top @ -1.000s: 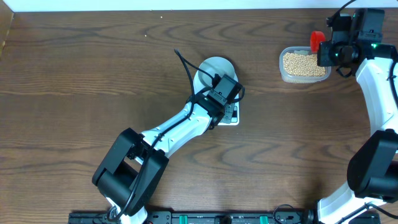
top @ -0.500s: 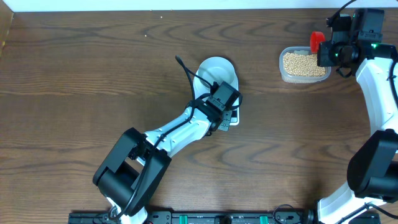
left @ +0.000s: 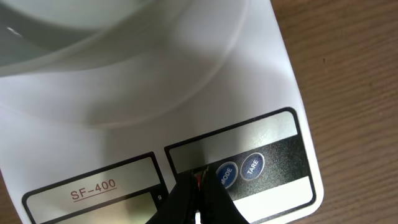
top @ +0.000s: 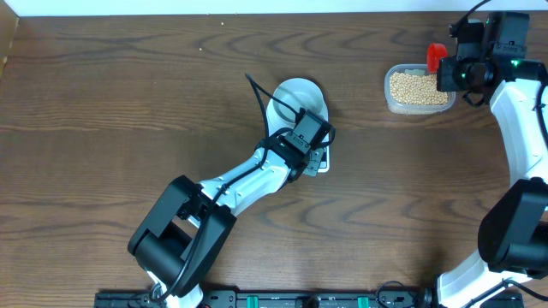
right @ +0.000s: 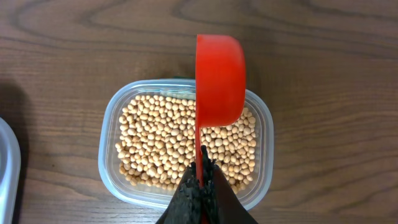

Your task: Scoop item into bowl and weigh 50g on scale

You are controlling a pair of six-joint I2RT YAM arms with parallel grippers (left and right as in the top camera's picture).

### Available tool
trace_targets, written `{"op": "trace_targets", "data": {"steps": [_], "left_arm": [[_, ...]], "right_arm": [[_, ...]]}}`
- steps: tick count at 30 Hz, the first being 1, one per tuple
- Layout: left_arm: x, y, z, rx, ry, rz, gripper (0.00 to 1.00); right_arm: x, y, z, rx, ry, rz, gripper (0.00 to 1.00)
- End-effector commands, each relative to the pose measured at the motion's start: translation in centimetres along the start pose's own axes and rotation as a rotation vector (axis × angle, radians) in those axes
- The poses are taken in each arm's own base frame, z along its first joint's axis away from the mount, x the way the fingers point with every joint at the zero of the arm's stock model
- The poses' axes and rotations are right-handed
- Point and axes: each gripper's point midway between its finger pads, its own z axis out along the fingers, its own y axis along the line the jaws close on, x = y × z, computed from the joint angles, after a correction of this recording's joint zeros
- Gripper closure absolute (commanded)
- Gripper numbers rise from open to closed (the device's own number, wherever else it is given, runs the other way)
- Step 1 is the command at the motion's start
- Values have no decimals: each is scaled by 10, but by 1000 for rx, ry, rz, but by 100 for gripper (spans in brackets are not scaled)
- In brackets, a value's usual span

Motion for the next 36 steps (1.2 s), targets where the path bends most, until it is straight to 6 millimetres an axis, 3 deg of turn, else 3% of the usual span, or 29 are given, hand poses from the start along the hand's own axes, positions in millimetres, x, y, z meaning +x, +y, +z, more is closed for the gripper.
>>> {"op": "trace_targets", "data": {"steps": [1, 6, 13, 16, 20, 30, 36], "left_arm": [[0, 2, 3, -12, 4, 33, 93], [0, 4, 5, -23, 4, 34, 93], [9, 3, 33, -29, 23, 36, 93], [10, 4, 34, -30, 27, 37, 93], [4, 2, 28, -24, 8, 34, 93], [-24, 5, -12, -34, -92, 21, 93], [-24, 11, -12, -47, -89, 15, 93]], "right_arm": [[-10, -4, -11, 14, -31, -14, 99], [-10, -4, -11, 14, -32, -14, 99], [-11, -4, -11, 15, -35, -15, 99], [-11, -4, -11, 15, -35, -15, 99], [-10, -4, -11, 15, -34, -14, 99], [-10, -4, -11, 14, -34, -14, 99], [-10, -4, -11, 14, -31, -14, 99]]}}
